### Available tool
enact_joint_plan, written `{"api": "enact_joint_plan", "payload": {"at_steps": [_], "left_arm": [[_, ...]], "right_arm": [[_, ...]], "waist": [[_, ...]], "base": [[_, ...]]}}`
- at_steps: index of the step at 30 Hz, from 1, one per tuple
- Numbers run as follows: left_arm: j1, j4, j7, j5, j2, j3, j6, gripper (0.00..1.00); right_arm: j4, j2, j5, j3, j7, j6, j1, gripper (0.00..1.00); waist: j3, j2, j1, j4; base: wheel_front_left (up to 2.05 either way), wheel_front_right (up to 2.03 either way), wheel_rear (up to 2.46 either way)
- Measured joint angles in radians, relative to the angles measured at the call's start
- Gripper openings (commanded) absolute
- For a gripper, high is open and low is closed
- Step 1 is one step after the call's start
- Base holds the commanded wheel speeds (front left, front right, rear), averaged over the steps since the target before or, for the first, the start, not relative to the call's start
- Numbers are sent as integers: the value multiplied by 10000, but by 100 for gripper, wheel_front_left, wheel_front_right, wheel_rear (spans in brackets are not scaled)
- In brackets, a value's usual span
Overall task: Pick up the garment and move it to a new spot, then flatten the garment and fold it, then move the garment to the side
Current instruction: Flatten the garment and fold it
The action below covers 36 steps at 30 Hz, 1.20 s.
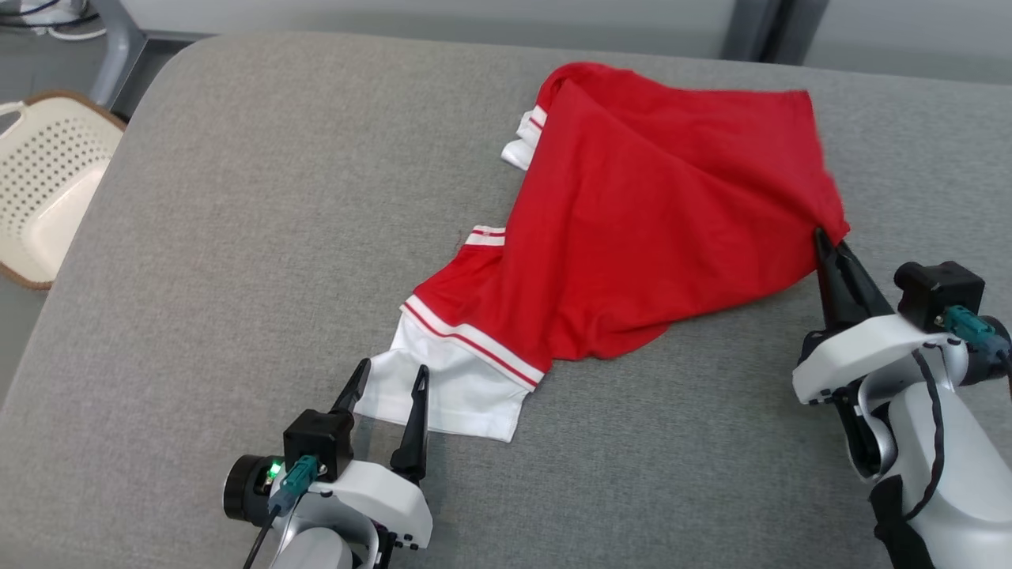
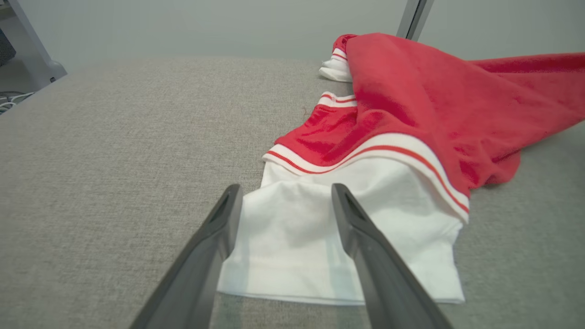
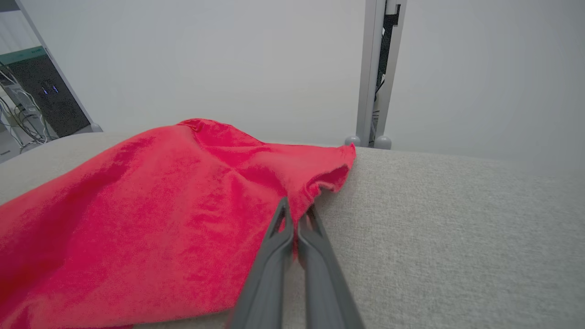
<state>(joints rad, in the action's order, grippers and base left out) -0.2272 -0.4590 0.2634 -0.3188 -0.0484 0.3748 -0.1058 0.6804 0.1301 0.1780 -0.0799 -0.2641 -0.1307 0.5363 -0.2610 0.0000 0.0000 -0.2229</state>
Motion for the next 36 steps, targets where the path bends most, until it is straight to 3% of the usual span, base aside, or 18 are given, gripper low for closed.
{"api": "enact_joint_plan", "payload": {"at_steps": [9,15,20,28,29,30,31,36], "left_arm": [[453,-188,-2,173,0,-267,94,100],[616,-217,-2,192,0,-267,176,100],[589,-198,-2,69,2,-44,207,100],[237,-134,-2,-167,-2,257,167,100],[221,-138,-2,-169,-6,268,165,100],[198,-142,-2,-190,-8,293,165,100],[177,-140,-2,-213,-8,307,165,100],[155,-142,-2,-226,-8,332,132,100]], "right_arm": [[-2276,-263,449,-387,-2,0,-1094,0],[-3005,-176,539,-443,-2,0,-1387,0],[-3035,54,349,-403,0,0,-1389,0],[-1331,188,-286,-593,69,0,-223,1],[-945,184,-414,-573,69,0,-4,29],[-502,186,-587,-546,71,0,220,78],[-105,157,-683,-520,71,0,424,100],[884,-186,-949,-207,44,0,1095,100]], "waist": [[983,0,0,1089],[1248,0,0,1449],[1016,0,0,1198],[349,0,0,252],[267,0,0,134],[187,0,0,20],[113,0,0,-85],[-148,0,0,-377]], "base": [[0,0,0],[0,0,0],[0,0,0],[0,0,0],[0,0,0],[0,0,0],[0,0,0],[0,0,0]]}}
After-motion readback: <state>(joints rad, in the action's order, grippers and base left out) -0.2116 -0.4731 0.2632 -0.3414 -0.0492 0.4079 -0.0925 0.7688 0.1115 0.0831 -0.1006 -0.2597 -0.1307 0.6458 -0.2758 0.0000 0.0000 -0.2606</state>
